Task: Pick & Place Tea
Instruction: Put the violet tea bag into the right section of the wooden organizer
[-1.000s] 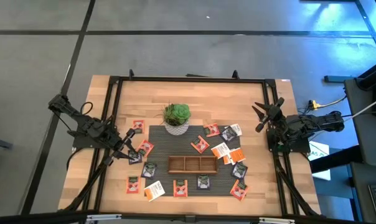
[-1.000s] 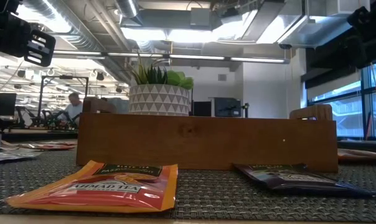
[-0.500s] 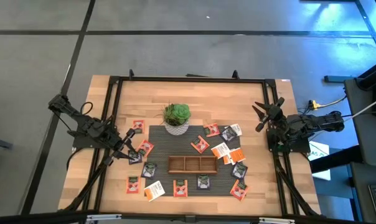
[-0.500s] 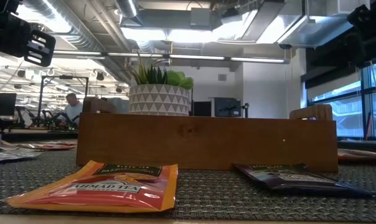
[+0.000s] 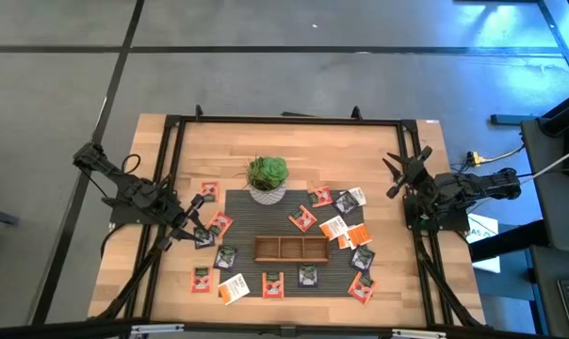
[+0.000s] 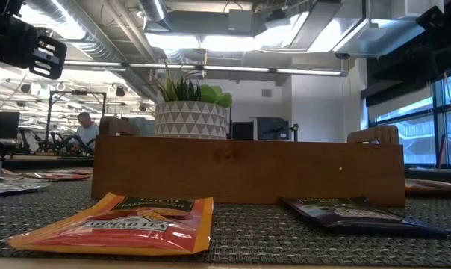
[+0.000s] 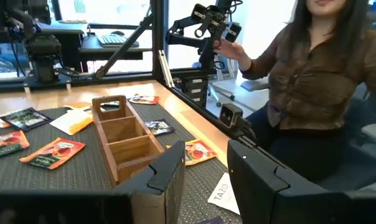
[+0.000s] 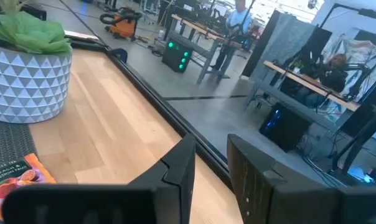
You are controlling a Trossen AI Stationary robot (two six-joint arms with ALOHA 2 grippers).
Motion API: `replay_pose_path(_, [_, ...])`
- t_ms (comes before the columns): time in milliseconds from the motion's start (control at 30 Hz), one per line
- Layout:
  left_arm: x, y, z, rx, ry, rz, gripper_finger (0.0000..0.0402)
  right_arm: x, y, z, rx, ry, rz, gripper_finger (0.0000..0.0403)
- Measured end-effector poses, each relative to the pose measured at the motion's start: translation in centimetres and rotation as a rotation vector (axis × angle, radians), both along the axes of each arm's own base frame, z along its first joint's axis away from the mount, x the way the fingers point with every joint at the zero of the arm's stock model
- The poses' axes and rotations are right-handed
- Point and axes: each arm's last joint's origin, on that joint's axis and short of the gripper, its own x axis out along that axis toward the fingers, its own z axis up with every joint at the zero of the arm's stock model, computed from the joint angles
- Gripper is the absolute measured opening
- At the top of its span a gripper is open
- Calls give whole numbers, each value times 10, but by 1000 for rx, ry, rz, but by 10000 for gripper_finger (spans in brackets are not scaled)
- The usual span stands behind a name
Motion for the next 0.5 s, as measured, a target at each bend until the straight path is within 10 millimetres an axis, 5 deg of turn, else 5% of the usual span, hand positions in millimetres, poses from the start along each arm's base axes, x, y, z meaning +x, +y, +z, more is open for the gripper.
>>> replay_pose_path(167, [0, 0, 6, 153, -155, -6, 116, 2, 2, 4, -24, -7, 68, 97])
replay_pose_path(367, [0, 0, 19, 119, -287, 10, 116, 7, 10, 26, 291, -410, 388, 97])
replay_pose_path(500, [-1, 1, 26, 65, -339, 18, 116, 6, 12, 39, 309, -566, 499, 97])
